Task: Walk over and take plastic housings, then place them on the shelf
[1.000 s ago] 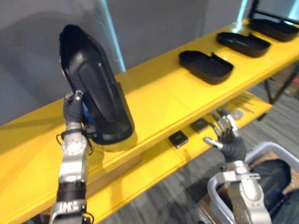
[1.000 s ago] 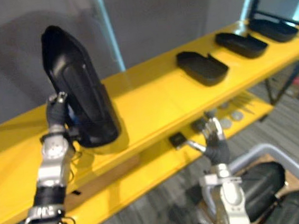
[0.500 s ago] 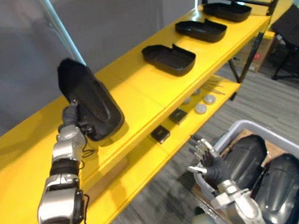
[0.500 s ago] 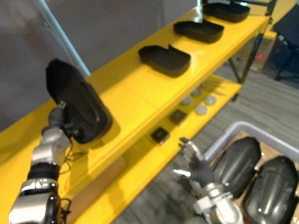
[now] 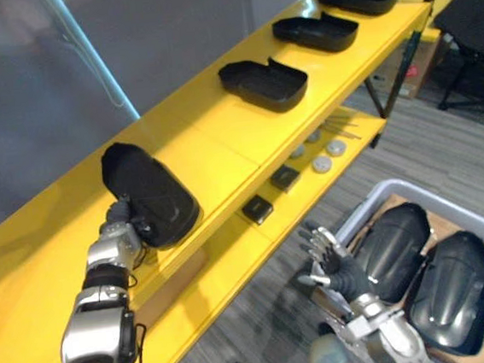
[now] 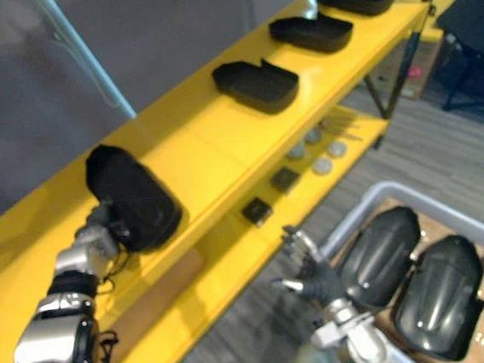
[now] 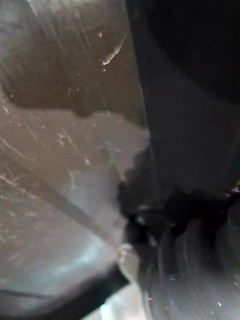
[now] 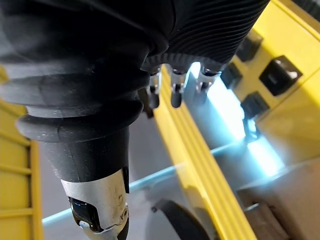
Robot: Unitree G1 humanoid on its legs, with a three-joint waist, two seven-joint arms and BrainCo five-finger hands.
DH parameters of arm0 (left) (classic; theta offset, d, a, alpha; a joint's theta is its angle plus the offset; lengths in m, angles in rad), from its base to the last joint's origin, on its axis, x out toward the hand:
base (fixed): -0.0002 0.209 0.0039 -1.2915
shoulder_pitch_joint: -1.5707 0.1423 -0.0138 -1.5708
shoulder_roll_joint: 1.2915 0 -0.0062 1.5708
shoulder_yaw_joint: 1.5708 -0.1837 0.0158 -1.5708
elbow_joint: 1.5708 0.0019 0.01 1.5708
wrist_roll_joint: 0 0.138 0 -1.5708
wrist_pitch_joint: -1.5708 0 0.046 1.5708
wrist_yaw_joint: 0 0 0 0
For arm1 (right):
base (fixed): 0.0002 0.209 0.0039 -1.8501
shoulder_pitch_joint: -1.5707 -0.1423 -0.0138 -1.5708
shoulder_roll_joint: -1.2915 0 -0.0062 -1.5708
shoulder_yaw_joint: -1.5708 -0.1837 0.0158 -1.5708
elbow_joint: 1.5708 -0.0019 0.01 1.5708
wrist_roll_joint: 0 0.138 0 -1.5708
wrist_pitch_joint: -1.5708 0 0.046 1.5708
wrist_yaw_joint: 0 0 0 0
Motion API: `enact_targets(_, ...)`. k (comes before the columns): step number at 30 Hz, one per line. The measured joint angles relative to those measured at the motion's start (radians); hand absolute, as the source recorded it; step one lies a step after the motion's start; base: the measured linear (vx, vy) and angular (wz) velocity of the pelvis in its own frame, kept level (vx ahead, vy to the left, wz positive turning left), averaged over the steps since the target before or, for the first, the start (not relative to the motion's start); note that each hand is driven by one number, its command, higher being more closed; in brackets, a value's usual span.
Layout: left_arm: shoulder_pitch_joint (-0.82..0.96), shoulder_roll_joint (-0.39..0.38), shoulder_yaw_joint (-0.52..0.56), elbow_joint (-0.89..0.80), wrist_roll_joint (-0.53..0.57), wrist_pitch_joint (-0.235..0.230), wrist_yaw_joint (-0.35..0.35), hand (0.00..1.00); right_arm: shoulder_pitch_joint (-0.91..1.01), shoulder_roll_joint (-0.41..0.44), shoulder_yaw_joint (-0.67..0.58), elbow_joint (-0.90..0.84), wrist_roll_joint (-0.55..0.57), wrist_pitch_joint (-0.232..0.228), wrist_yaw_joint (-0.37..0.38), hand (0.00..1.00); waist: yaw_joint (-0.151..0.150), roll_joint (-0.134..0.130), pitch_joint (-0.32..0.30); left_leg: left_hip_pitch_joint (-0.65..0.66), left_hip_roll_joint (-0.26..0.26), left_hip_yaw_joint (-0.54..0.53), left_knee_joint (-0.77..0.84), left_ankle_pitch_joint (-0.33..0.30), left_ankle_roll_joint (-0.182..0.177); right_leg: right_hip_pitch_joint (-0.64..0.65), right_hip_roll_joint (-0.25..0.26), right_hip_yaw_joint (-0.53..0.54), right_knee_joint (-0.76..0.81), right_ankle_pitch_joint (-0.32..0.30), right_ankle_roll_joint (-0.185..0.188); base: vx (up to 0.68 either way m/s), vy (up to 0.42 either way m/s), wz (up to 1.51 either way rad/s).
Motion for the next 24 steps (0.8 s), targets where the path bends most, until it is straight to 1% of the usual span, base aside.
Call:
enact_targets(1, 0.0, 0.0, -0.004, 0.0, -0.004, 0.0, -0.001, 1.0, 0.0, -0.003, 0.001, -0.001, 0.0, 0.0, -0.001, 0.0, -0.002, 0.0, 0.0, 0.0, 0.0, 0.0, 0.0, 0.0, 0.0, 0.0, 0.0, 0.0, 0.001, 0.0, 0.0, 0.03, -0.001, 0.01)
enact_targets(2, 0.0, 0.001, -0.009, 0.0, -0.003, 0.0, -0.003, 0.0, 0.0, -0.004, 0.002, -0.001, 0.0, 0.0, -0.004, 0.0, -0.003, 0.0, 0.0, 0.0, 0.0, 0.0, 0.0, 0.0, 0.0, 0.0, 0.0, 0.0, 0.001, 0.0, 0.0, 0.0, 0.0, 0.0)
enact_targets(8, 0.001, 0.024, -0.072, 0.002, -0.001, 0.0, -0.047, 0.0, 0.002, -0.009, 0.007, -0.002, 0.032, -0.002, -0.017, 0.0, -0.008, 0.0, 0.0, 0.002, -0.001, 0.001, 0.0, 0.0, 0.0, 0.001, 0.0, 0.003, 0.0, -0.003, -0.004, 0.0, 0.001, -0.01)
enact_targets(10, 0.001, 0.025, -0.074, 0.005, 0.002, 0.001, -0.048, 0.0, 0.004, -0.009, 0.007, -0.002, 0.033, -0.003, -0.017, 0.0, -0.009, 0.002, 0.001, 0.004, -0.001, 0.005, 0.0, 0.0, 0.0, 0.001, 0.0, 0.006, -0.001, -0.003, -0.004, 0.0, 0.004, -0.05)
enact_targets(14, 0.001, 0.03, -0.074, 0.021, 0.065, 0.0, -0.053, 0.0, 0.006, -0.015, 0.007, -0.002, 0.038, -0.013, -0.015, 0.0, -0.013, 0.012, 0.009, 0.014, -0.002, 0.013, 0.0, -0.001, -0.001, 0.004, 0.0, 0.018, -0.001, -0.002, -0.003, 0.01, 0.003, -0.07)
enact_targets(16, -0.001, 0.042, -0.074, 0.04, 0.119, 0.002, -0.066, 0.0, 0.011, -0.015, 0.007, -0.002, 0.039, -0.015, -0.013, 0.0, -0.031, 0.014, 0.01, 0.016, -0.001, 0.014, -0.004, -0.001, -0.001, 0.005, 0.001, 0.019, -0.001, -0.002, -0.003, 0.0, 0.0, 0.0)
enact_targets(17, -0.002, 0.043, -0.074, 0.041, 0.123, 0.003, -0.067, 0.0, 0.012, -0.015, 0.007, -0.002, 0.039, -0.015, -0.013, 0.0, -0.033, 0.014, 0.01, 0.016, -0.001, 0.014, -0.004, -0.001, -0.001, 0.005, 0.001, 0.02, -0.001, -0.002, -0.003, 0.0, 0.0, 0.0)
enact_targets(18, -0.007, 0.049, -0.075, 0.042, 0.15, 0.009, -0.073, 0.0, 0.016, -0.015, 0.007, -0.002, 0.041, -0.016, -0.012, 0.0, -0.035, 0.014, 0.01, 0.016, -0.001, 0.015, -0.004, -0.001, -0.001, 0.005, 0.001, 0.021, -0.001, -0.002, -0.003, 0.0, 0.0, 0.0)
enact_targets(19, -0.016, 0.055, -0.076, 0.042, 0.199, 0.022, -0.081, 0.0, 0.025, -0.016, 0.007, -0.001, 0.041, -0.019, -0.012, 0.0, -0.036, 0.014, 0.01, 0.016, -0.001, 0.015, -0.004, -0.001, -0.001, 0.005, 0.001, 0.021, -0.002, -0.001, -0.002, 0.0, 0.0, 0.0)
enact_targets(20, -0.018, 0.057, -0.076, 0.043, 0.204, 0.025, -0.082, 0.0, 0.027, -0.016, 0.007, -0.001, 0.041, -0.019, -0.012, 0.0, -0.036, 0.014, 0.01, 0.016, -0.001, 0.015, -0.004, -0.001, -0.001, 0.005, 0.001, 0.021, -0.002, -0.001, -0.002, 0.0, 0.0, 0.0)
enact_targets(22, -0.038, 0.076, -0.077, 0.047, 0.257, 0.039, -0.08, 0.0, 0.035, -0.016, 0.007, -0.001, 0.042, -0.021, -0.012, 0.0, -0.036, 0.014, 0.01, 0.016, -0.002, 0.014, -0.004, -0.001, 0.0, 0.007, 0.001, 0.02, -0.005, 0.0, 0.0, 0.0, 0.0, 0.0)
enact_targets(24, -0.056, 0.091, -0.077, 0.047, 0.275, 0.046, -0.073, 0.0, 0.034, -0.016, 0.008, 0.0, 0.042, -0.025, -0.013, 0.0, -0.036, 0.014, 0.01, 0.016, -0.002, 0.012, -0.004, 0.0, 0.0, 0.011, 0.001, 0.019, -0.009, 0.002, 0.002, 0.0, 0.0, 0.0)
